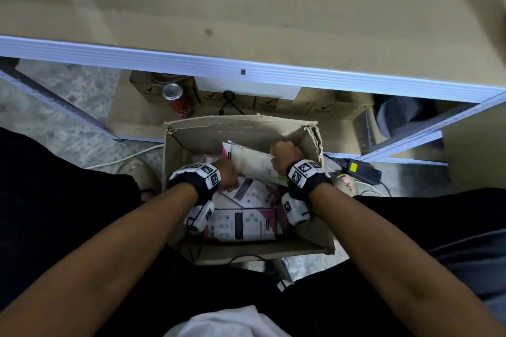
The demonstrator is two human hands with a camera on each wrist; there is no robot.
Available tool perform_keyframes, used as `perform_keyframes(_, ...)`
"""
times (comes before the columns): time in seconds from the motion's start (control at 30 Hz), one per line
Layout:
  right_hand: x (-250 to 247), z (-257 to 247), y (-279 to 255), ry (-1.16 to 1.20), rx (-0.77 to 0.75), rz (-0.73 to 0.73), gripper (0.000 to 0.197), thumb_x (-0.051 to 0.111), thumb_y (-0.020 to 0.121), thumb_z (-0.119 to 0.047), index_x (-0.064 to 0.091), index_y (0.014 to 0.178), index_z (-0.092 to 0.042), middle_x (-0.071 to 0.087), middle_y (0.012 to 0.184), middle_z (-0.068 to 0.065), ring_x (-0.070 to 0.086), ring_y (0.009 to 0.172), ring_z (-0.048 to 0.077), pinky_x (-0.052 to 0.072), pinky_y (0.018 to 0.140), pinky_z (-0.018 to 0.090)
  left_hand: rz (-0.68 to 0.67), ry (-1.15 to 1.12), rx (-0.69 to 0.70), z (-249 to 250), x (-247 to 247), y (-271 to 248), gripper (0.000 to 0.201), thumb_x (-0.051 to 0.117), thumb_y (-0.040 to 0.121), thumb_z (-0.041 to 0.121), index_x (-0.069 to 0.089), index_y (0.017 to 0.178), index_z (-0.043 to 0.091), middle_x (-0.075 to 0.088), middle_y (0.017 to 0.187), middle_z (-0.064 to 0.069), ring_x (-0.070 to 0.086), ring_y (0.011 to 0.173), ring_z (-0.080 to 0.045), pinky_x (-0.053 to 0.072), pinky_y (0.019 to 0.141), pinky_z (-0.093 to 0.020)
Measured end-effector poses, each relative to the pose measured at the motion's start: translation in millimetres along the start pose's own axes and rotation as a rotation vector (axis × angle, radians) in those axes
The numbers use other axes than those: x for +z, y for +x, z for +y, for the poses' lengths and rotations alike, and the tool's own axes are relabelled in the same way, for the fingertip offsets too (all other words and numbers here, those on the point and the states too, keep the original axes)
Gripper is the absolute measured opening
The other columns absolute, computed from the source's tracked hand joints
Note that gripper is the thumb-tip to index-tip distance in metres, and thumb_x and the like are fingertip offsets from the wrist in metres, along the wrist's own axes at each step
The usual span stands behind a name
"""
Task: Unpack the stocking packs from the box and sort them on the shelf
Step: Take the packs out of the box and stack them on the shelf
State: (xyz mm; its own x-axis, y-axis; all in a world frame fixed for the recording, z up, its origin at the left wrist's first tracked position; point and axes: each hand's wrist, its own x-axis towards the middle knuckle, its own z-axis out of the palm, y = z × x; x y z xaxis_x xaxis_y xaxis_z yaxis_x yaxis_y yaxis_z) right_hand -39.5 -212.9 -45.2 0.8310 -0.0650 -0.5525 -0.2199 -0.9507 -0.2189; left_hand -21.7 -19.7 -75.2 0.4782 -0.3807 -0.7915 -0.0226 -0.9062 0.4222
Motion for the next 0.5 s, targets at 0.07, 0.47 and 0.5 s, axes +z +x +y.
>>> perform_keyframes(0.07, -4.7, -0.7, -3.8, -0.003, 0.005, 0.056, 0.019, 0.06, 0.088, -0.01, 0.067, 0.107, -0.007, 0.067, 0.116, 0.017, 0.065, 0.105, 0.036, 0.056, 0.082, 0.04, -0.04, 0.173, 0.03, 8.7, 15.2, 3.4, 0.026, 0.069, 0.088, 0.015, 0.072, 0.108, 0.0, 0.072, 0.111, -0.02, 0.067, 0.085, -0.027, 0.055, 0.081, -0.036)
perform_keyframes(0.47, -19.3, -2.5, -23.4, 0.015, -0.043, 0.148, 0.016, 0.06, 0.088, -0.009, 0.065, 0.104, -0.009, 0.065, 0.114, 0.013, 0.064, 0.103, 0.034, 0.049, 0.077, 0.034, -0.189, 0.588, 0.083, 6.8, 81.6, 27.0, 0.039, 0.053, 0.1, 0.007, 0.049, 0.137, -0.003, 0.045, 0.146, -0.023, 0.053, 0.128, -0.033, 0.044, 0.101, -0.038)
perform_keyframes(0.5, -19.8, -2.6, -23.7, 0.018, -0.039, 0.142, 0.016, 0.06, 0.089, -0.009, 0.065, 0.105, -0.009, 0.064, 0.115, 0.013, 0.064, 0.104, 0.034, 0.049, 0.077, 0.034, -0.192, 0.619, 0.085, 6.2, 81.2, 27.8, 0.035, 0.056, 0.098, 0.009, 0.054, 0.133, 0.001, 0.049, 0.144, -0.022, 0.054, 0.127, -0.032, 0.046, 0.097, -0.036)
